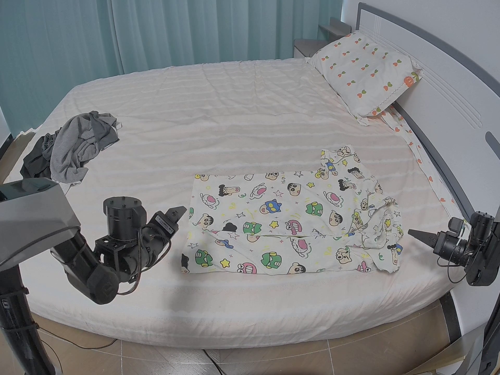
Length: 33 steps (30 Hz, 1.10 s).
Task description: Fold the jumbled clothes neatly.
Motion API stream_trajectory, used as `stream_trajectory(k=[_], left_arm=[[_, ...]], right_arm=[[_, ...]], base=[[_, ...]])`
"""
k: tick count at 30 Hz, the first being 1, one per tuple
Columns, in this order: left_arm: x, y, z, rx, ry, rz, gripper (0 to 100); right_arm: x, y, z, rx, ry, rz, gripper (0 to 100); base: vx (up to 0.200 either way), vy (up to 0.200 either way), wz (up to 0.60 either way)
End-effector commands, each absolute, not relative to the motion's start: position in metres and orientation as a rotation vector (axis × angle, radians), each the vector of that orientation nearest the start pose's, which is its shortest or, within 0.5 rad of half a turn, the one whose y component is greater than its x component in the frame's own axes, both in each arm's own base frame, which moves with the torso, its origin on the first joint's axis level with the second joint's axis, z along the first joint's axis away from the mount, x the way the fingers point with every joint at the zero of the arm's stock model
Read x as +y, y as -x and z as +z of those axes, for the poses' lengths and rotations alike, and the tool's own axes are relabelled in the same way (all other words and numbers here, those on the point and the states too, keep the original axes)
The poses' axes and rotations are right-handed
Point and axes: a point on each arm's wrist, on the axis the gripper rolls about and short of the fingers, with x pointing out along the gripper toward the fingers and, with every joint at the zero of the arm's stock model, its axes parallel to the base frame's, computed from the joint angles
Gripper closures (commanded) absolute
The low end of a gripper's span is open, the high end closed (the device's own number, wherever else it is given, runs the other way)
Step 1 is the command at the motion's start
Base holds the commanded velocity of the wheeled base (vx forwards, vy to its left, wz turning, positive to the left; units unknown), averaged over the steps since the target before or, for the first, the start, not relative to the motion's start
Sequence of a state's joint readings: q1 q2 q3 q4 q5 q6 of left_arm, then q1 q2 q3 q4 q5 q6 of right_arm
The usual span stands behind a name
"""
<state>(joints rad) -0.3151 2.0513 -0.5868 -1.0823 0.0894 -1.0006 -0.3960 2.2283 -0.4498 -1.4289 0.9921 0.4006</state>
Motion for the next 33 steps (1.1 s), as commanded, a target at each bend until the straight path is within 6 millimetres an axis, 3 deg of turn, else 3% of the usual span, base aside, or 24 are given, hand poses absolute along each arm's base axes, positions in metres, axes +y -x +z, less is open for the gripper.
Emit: stream_trajectory(k=[1,4,13,21,26,33], left_arm=[[-0.080,-0.258,0.074,0.600,1.056,-0.114,0],[-0.064,-0.256,0.071,0.702,1.228,-0.152,0],[-0.061,-0.246,0.058,0.764,1.244,-0.165,0],[-0.065,-0.245,0.038,0.800,1.239,-0.160,0],[-0.067,-0.245,0.036,0.805,1.238,-0.164,0],[-0.067,-0.245,0.035,0.808,1.234,-0.162,0]], right_arm=[[-0.075,-0.259,0.058,0.394,-0.841,0.529,0],[-0.043,-0.266,0.069,0.402,-0.939,0.473,0],[0.008,-0.288,0.034,0.475,-0.927,0.346,0],[0.005,-0.290,0.013,0.519,-0.931,0.277,0],[0.005,-0.291,0.009,0.524,-0.903,0.279,0],[0.004,-0.313,0.000,0.485,-0.873,0.287,0]], base=[[0.000,0.000,0.00],[0.000,0.000,0.00],[0.000,0.000,0.00],[0.000,0.000,0.00],[0.000,0.000,0.00],[0.000,0.000,0.00]])
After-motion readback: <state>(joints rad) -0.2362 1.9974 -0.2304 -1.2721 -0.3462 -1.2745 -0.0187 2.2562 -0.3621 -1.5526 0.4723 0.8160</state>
